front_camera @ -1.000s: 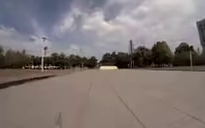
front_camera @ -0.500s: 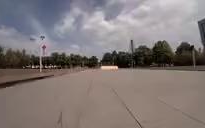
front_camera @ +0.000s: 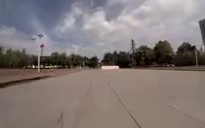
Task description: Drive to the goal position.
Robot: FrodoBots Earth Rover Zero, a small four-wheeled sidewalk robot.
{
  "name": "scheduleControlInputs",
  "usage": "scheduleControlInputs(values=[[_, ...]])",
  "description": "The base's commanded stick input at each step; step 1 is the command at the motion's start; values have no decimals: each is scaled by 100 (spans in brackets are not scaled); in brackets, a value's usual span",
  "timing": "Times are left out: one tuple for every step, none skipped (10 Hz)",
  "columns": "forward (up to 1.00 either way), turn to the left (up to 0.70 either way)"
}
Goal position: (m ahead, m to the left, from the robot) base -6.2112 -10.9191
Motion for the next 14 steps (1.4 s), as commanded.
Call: scheduleControlInputs(values=[[100, 0], [100, 0], [100, 0], [100, 0], [100, 0], [100, 0], [100, 0], [100, 0], [100, 0], [100, 0], [100, 0], [100, 0], [100, 0], [100, 0]])
